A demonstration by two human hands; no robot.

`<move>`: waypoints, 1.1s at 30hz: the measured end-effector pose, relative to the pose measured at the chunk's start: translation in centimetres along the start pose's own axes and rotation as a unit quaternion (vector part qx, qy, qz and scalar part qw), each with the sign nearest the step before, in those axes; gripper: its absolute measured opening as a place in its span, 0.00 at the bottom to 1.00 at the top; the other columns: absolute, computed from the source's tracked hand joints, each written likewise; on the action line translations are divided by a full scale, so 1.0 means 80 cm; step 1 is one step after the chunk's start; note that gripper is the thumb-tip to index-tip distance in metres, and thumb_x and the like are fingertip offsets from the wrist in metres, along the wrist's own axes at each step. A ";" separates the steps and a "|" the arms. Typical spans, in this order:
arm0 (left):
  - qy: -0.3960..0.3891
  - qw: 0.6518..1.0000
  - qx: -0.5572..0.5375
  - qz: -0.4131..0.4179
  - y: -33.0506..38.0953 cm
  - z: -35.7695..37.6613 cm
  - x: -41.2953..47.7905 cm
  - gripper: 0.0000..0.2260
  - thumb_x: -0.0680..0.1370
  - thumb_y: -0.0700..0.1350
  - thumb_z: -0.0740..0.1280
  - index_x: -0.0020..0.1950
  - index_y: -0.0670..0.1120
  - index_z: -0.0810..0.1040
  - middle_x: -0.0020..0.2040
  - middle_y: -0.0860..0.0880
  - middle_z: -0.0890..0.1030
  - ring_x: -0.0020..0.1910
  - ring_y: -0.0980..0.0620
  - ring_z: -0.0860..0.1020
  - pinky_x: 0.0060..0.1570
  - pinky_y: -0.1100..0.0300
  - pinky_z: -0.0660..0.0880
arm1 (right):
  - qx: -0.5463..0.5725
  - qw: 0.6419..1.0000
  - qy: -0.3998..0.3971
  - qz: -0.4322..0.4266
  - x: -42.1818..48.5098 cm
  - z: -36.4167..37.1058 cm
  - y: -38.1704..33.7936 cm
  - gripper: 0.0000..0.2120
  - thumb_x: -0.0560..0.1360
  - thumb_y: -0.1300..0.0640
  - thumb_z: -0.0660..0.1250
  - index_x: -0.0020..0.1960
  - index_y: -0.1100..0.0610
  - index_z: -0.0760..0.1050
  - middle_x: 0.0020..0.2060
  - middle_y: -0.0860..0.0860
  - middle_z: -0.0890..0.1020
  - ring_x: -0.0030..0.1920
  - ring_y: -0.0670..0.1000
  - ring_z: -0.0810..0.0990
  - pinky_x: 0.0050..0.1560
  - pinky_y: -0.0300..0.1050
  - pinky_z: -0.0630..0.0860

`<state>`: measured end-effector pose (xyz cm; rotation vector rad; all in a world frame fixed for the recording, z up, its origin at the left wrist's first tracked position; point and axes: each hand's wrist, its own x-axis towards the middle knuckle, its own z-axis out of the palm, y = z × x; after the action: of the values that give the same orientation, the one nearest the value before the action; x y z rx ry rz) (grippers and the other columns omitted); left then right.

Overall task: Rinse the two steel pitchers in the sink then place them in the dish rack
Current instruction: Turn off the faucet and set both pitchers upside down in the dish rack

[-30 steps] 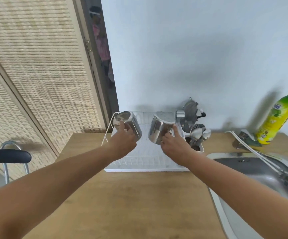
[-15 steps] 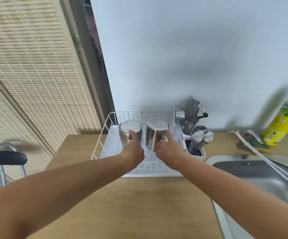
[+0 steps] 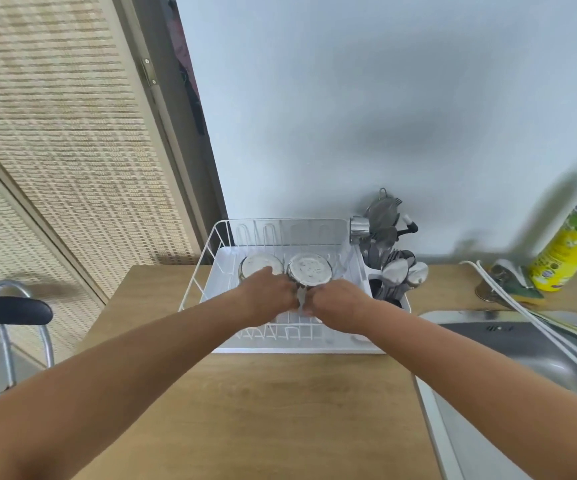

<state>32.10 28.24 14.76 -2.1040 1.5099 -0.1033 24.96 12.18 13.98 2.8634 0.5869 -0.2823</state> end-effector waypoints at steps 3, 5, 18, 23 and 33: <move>0.106 0.973 -0.145 -0.145 -0.024 0.000 -0.008 0.11 0.77 0.48 0.67 0.59 0.57 0.79 0.56 0.52 0.80 0.57 0.48 0.77 0.50 0.54 0.72 | 0.157 0.972 0.151 0.085 0.000 0.003 0.008 0.13 0.80 0.53 0.61 0.62 0.52 0.78 0.53 0.52 0.77 0.56 0.55 0.76 0.50 0.46 0.72; 0.110 0.922 -0.257 -0.268 -0.041 0.006 -0.012 0.23 0.71 0.53 0.74 0.65 0.56 0.75 0.61 0.49 0.78 0.62 0.46 0.75 0.57 0.50 0.74 | 0.221 0.941 0.198 0.165 0.006 0.001 0.013 0.24 0.75 0.45 0.68 0.68 0.50 0.71 0.59 0.53 0.73 0.62 0.54 0.71 0.60 0.47 0.70; -0.009 0.849 -0.406 -0.337 -0.054 0.032 -0.005 0.45 0.61 0.55 0.80 0.73 0.49 0.64 0.60 0.46 0.72 0.54 0.45 0.77 0.52 0.49 0.78 | 0.369 0.879 0.077 0.291 0.065 -0.008 0.030 0.24 0.62 0.41 0.70 0.53 0.50 0.70 0.52 0.54 0.70 0.45 0.57 0.80 0.47 0.50 0.81; -0.017 0.853 -0.391 -0.344 -0.053 0.038 -0.002 0.48 0.62 0.56 0.79 0.76 0.51 0.60 0.67 0.45 0.69 0.63 0.43 0.75 0.54 0.49 0.76 | 0.364 0.889 0.070 0.270 0.066 0.006 0.028 0.33 0.61 0.43 0.72 0.62 0.48 0.65 0.56 0.55 0.70 0.52 0.58 0.76 0.52 0.54 0.79; -0.019 0.847 -0.407 -0.341 -0.048 0.031 -0.007 0.49 0.63 0.55 0.79 0.77 0.50 0.57 0.68 0.44 0.69 0.61 0.43 0.75 0.51 0.51 0.74 | 0.355 0.890 0.078 0.273 0.054 0.010 0.017 0.41 0.64 0.39 0.72 0.72 0.45 0.58 0.64 0.56 0.67 0.62 0.59 0.73 0.59 0.56 0.76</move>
<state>36.06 30.57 14.60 -3.2164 0.7316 0.3952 29.29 12.33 12.44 3.6024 -0.4266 -0.1938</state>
